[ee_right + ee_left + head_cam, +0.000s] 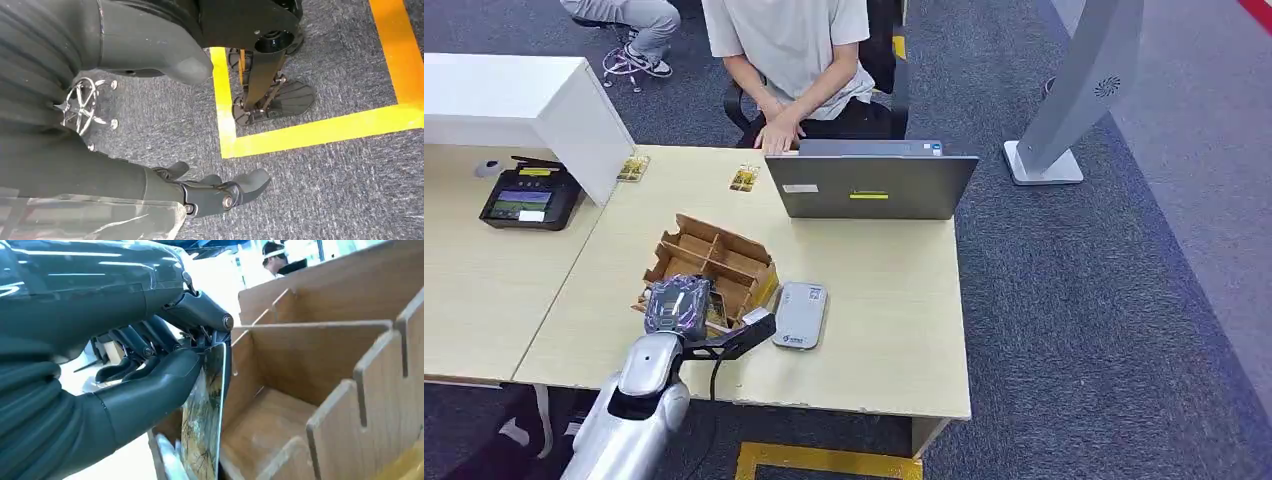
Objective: Pass the card to the sensor for recognition and then transmit it.
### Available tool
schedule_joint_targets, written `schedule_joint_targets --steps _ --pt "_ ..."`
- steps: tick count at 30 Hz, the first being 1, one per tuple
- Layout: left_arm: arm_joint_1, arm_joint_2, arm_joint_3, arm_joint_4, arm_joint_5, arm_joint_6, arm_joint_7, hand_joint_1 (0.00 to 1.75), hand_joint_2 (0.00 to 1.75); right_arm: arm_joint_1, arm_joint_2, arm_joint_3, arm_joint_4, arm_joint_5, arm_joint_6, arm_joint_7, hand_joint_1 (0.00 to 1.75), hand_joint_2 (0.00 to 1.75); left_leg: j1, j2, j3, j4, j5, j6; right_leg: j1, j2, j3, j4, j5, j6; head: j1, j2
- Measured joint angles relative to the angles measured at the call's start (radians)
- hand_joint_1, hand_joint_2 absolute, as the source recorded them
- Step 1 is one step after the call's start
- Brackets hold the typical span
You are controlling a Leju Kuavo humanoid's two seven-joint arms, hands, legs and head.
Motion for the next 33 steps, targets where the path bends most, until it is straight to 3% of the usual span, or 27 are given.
schedule_joint_targets --steps 17,33 --pt "-0.061 -0.058 0.049 -0.046 0.0 0.007 -0.034 1.75 1.75 0.0 0.0 0.0 0.0 0.008 0.0 0.007 0.0 1.75 0.0 0.0 0.0 0.0 0.0 0.0 0.0 0.0 0.0 0.0 0.0 0.0 0.0 0.0" --pt "-0.075 -0.071 0.065 -0.046 0.0 0.011 -0.045 1.75 1.75 0.0 0.0 0.0 0.0 0.018 0.003 0.007 0.0 1.75 0.0 0.0 0.0 0.0 0.0 0.0 0.0 0.0 0.0 0.0 0.0 0.0 0.0 0.0"
